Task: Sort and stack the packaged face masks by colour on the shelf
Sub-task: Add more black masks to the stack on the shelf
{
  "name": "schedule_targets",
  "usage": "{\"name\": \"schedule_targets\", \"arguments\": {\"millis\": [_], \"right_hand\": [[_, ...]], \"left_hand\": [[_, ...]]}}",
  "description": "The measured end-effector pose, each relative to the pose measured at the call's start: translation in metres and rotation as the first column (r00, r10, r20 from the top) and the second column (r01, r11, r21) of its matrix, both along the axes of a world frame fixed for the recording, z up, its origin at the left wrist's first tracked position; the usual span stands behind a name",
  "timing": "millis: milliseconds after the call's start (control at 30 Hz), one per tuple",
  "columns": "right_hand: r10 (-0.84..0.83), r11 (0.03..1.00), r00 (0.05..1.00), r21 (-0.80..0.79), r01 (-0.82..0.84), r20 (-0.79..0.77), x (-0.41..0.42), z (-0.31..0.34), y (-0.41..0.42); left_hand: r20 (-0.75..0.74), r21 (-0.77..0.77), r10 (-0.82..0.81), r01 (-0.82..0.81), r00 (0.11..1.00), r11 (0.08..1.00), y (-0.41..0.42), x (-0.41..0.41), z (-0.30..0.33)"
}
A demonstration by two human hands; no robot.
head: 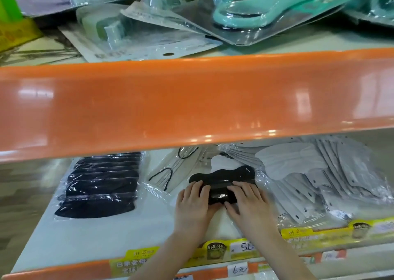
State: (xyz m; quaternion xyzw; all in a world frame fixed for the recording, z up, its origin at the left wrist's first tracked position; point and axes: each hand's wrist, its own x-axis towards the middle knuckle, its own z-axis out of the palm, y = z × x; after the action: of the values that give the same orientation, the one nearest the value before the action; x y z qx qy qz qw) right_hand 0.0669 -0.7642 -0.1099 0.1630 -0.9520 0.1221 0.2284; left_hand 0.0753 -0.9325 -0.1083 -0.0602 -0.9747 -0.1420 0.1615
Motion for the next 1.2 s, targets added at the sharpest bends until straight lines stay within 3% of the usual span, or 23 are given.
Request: {"name": "schedule_targets", "arguments": {"millis": [300,533,733,1033,1200], "right_hand": [[-0.021,0.998,0.999,-0.057,0.018,-0.045,-0.001,-0.001,0.000],[-0.009,0.993,0.994,-0.115,-0.004,-0.111,0.004,0.004,0.002],[-0.037,0.993,0.997,-0.114,0.029,-0.071,0.003,0.007,0.002],[-0.069,0.983,0.983,-0.178,0.038,-0.169,0.007,0.018,-0.002],[-0.017,0.978,0.982,-0.209,-0.024,-0.189,0.001,0.028,-0.024]], "left_hand": [[-0.077,-0.030,-0.044,0.042,0.996,0.999,0.000,0.003,-0.002],[-0.203,0.032,-0.101,0.109,0.974,0.993,-0.002,0.005,-0.001],[-0.226,0.147,-0.026,0.060,0.974,0.987,-0.003,0.004,0.014],[-0.294,0.132,0.007,0.033,0.956,0.991,-0.032,-0.001,0.035],[-0.336,0.044,-0.026,0.044,0.942,0.998,-0.067,-0.004,0.051]]}}
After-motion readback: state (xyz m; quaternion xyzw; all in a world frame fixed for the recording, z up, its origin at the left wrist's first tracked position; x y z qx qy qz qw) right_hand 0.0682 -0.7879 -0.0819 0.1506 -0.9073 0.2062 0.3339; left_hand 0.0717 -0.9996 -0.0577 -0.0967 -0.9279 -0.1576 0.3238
